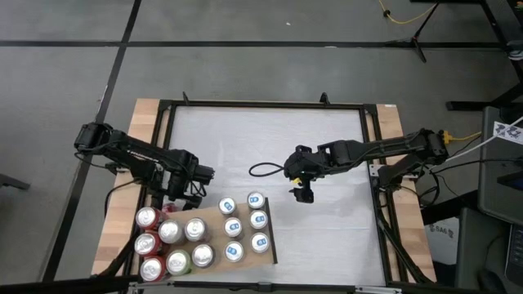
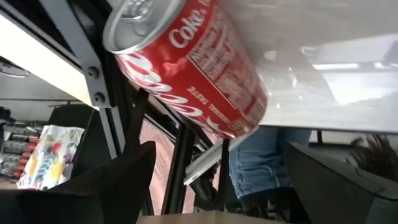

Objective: Place canned beverage on shelf
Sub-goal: Put the red soda can on the shelf aligned with the silver soda cans

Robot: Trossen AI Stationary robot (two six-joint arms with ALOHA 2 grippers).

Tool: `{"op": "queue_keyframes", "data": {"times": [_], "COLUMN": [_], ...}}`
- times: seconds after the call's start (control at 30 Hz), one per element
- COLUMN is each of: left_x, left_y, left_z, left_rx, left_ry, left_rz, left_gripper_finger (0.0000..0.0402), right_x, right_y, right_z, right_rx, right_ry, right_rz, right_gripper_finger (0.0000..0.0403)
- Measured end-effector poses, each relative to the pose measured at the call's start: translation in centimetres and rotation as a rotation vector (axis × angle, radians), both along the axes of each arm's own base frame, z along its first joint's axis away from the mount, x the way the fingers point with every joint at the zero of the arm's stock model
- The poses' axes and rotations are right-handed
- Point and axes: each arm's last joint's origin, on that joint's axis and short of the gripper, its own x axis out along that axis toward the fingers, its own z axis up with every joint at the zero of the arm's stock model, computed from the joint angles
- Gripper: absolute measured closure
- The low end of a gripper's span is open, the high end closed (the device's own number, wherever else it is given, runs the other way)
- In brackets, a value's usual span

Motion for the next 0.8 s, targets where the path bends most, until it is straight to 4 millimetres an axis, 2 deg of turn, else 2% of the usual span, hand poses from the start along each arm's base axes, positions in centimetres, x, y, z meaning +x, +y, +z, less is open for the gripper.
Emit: {"op": "queue_keyframes", "data": {"times": [0.43,0.8], "left_x": [-0.1,-0.4], "left_y": [-0.6,-2.5], "left_z": [-0.2,-0.5], "left_rx": [0.111,0.231], "left_ry": [0.051,0.082], "left_rz": [0.003,-0.023], "left_gripper_finger": [0.0049,0.0049], "right_x": [0.0,0.0], "right_y": [0.0,0.0], "right_z": [0.0,0.0], "right_rx": [0.000,0.001], "right_ry": [-0.001,-0.004], "right_rz": [0.000,-0.001], "right_gripper_finger": [0.0017,0.0017]}}
